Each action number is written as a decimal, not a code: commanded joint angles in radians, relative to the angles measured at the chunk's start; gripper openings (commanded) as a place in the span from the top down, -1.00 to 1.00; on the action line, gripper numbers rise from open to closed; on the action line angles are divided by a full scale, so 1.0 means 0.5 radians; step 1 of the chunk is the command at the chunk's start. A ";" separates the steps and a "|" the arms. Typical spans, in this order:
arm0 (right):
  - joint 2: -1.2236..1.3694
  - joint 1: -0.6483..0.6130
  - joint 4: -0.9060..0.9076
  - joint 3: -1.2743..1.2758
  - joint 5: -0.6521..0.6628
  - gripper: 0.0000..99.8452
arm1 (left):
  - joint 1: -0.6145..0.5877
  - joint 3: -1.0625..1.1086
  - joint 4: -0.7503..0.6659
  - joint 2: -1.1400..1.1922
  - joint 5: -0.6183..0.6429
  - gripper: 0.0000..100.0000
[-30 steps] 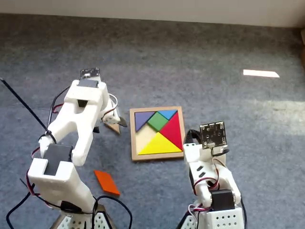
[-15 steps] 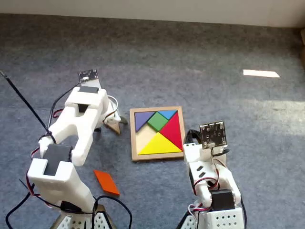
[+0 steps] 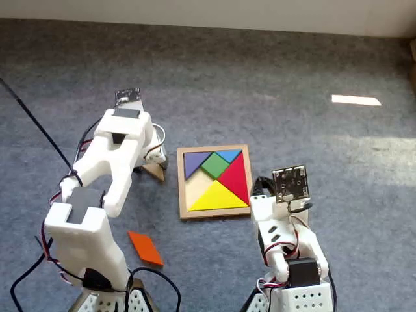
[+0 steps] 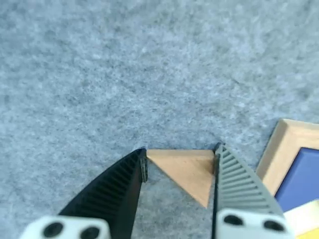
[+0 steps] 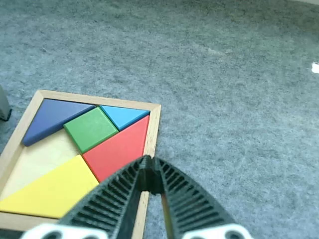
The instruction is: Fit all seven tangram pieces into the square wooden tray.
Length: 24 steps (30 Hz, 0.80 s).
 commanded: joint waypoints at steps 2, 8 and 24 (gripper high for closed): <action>-0.017 0.011 -0.051 0.204 -0.009 0.96 | -0.020 -0.186 0.104 0.078 -0.021 0.60; -0.017 0.011 -0.051 0.204 -0.009 0.96 | 0.023 -0.192 0.126 0.075 -0.117 0.60; -0.017 0.011 -0.051 0.204 -0.009 0.96 | 0.265 0.201 0.175 -0.689 -0.141 0.60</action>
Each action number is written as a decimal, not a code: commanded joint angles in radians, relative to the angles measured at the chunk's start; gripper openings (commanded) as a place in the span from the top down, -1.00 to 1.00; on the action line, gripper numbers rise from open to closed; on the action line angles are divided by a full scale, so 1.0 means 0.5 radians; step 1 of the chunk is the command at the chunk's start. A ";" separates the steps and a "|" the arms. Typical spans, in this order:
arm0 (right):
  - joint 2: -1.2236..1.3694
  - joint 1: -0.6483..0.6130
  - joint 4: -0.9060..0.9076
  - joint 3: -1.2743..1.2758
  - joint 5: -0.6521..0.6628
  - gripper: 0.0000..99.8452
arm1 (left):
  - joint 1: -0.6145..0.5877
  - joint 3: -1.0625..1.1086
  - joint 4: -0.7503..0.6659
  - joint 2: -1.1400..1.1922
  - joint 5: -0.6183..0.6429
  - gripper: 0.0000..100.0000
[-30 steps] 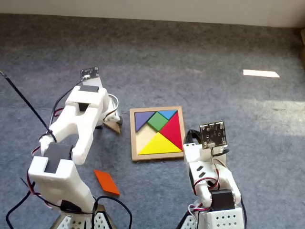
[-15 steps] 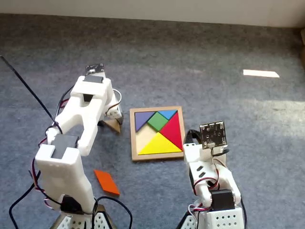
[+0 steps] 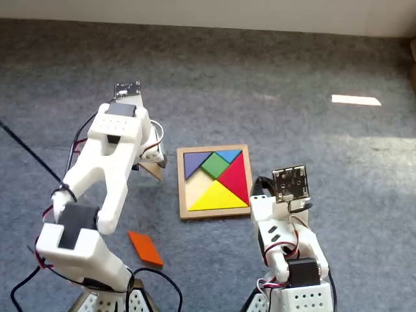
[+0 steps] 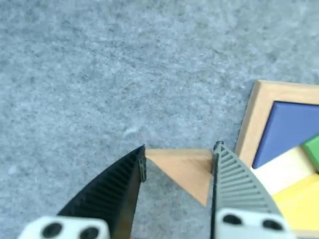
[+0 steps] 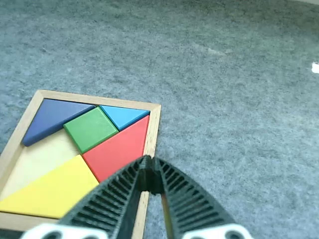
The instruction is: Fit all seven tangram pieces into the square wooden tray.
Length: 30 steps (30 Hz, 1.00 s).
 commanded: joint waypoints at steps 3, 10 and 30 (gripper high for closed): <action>-0.020 0.011 -0.054 0.204 -0.009 0.96 | 0.336 0.140 -0.190 -0.256 -0.166 0.60; -0.020 0.020 -0.054 0.204 -0.009 0.96 | 0.459 0.137 -0.476 -0.204 -0.522 0.59; -0.023 0.020 -0.063 0.195 -0.009 0.96 | 0.695 -0.195 -0.494 0.250 -0.939 0.59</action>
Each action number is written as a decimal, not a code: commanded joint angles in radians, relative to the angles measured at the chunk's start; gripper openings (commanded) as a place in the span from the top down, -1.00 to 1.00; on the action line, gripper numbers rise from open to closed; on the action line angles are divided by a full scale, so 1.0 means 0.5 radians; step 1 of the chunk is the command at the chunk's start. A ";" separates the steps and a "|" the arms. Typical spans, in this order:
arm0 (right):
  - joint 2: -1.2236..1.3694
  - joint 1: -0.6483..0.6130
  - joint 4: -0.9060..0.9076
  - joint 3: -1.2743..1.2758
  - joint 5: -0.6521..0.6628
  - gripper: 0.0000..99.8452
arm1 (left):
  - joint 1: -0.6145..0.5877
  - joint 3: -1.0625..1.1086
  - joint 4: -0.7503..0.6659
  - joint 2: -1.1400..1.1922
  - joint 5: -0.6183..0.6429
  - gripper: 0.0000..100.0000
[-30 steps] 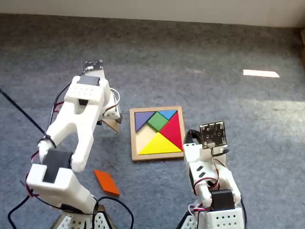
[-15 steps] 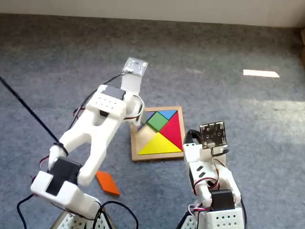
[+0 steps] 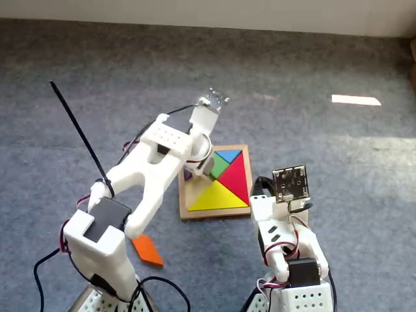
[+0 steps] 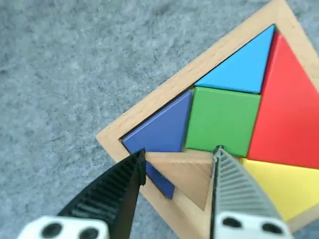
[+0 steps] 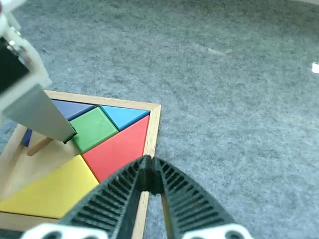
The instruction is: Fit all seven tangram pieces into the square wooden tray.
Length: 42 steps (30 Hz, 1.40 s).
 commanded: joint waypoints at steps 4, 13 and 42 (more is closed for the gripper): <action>-0.023 0.020 -0.063 0.195 -0.006 0.96 | 0.087 -0.081 -0.021 -0.011 -0.009 0.59; -0.023 0.020 -0.063 0.198 -0.006 0.96 | 0.075 -0.094 0.055 -0.014 0.166 0.29; -0.023 0.017 -0.063 0.204 -0.006 0.96 | 0.198 0.275 -0.077 -0.229 0.761 0.28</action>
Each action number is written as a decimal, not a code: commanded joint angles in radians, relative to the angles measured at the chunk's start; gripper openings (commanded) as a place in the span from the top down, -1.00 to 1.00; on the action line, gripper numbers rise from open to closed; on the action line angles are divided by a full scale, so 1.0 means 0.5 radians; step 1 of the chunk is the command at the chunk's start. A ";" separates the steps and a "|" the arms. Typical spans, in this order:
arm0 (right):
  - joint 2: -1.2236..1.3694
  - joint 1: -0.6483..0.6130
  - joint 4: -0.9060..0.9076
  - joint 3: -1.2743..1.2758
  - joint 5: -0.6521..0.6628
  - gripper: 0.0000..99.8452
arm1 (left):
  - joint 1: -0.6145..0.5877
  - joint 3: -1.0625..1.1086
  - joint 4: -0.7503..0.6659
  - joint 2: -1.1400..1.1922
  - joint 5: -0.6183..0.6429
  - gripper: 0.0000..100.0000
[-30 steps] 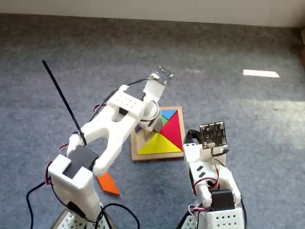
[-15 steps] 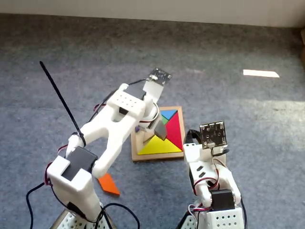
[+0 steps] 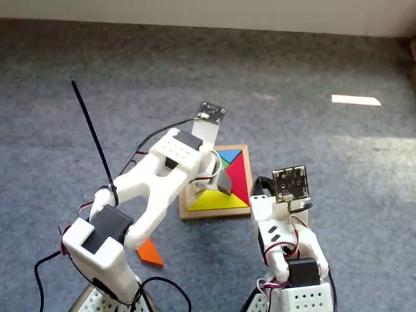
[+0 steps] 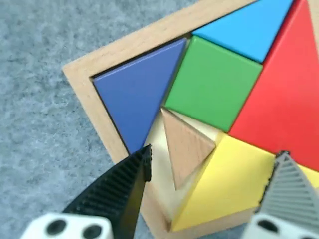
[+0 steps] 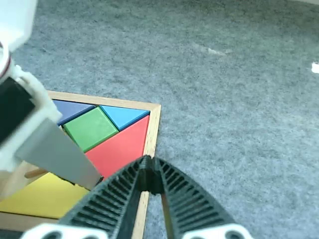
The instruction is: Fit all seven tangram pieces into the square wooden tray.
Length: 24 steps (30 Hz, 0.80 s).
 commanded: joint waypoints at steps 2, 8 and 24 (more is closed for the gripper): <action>-0.023 0.017 -0.063 0.204 -0.003 0.96 | 0.057 -0.011 -0.064 -0.106 0.040 0.28; -0.023 0.014 -0.063 0.204 -0.003 0.96 | 0.091 -0.011 -0.064 -0.106 0.040 0.28; -0.023 0.014 -0.063 0.204 -0.003 0.96 | 0.216 -0.026 -0.064 -0.121 0.040 0.28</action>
